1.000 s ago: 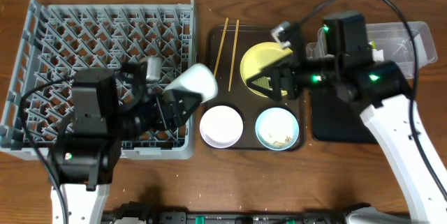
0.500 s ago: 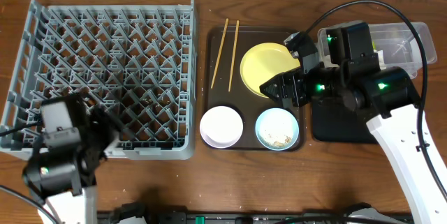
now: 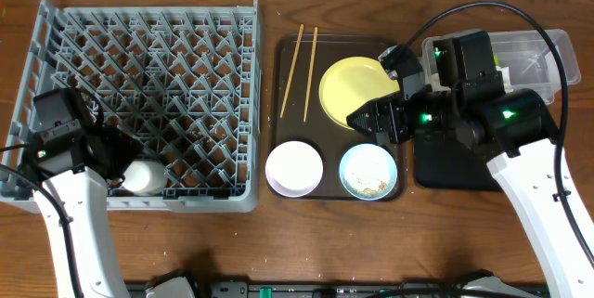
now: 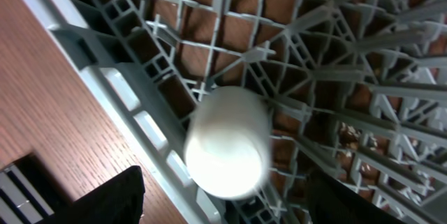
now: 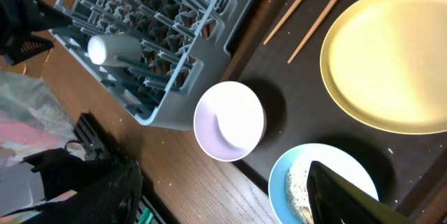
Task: Sort waste into correct bins and load items into the dishwasher
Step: 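Place the white cup upside down in the dish rack with the left gripper, then grasp the blue bowl with rice using the right gripper, then tip the blue bowl over the black tray to pour out the rice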
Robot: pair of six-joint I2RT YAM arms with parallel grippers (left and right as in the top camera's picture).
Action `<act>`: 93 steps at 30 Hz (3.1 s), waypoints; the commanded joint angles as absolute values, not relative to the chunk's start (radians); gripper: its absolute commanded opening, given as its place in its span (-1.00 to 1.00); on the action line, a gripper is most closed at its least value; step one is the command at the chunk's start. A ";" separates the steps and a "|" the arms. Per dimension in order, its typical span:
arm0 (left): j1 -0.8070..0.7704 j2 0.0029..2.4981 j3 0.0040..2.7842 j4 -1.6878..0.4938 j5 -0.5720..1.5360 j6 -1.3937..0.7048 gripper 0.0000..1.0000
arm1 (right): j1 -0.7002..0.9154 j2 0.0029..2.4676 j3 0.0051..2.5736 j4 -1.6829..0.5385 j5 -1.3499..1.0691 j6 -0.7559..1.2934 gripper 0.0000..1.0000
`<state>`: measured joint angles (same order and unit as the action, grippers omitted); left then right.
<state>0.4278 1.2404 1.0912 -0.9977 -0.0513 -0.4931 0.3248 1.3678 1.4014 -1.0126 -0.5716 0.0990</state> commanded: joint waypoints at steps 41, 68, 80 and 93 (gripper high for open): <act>-0.047 0.927 1.108 -1.092 0.459 -0.060 0.63 | 0.666 1.950 1.321 -0.942 -0.018 0.719 -0.88; -0.047 0.927 1.108 -1.091 0.452 -0.056 0.64 | -0.001 1.515 1.258 -1.001 -0.727 0.082 -0.97; -0.047 0.927 1.108 -1.092 0.453 -0.056 0.64 | -0.440 1.515 0.834 -0.492 -1.247 0.107 -0.97; -0.047 0.927 1.108 -1.092 0.453 -0.056 0.64 | -0.569 1.515 0.738 -0.429 -1.504 -0.076 -0.97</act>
<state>-0.0433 0.9276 1.0912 -1.0924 0.4461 -0.0731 -0.5598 1.5234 0.7403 -0.4316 -1.3434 0.0273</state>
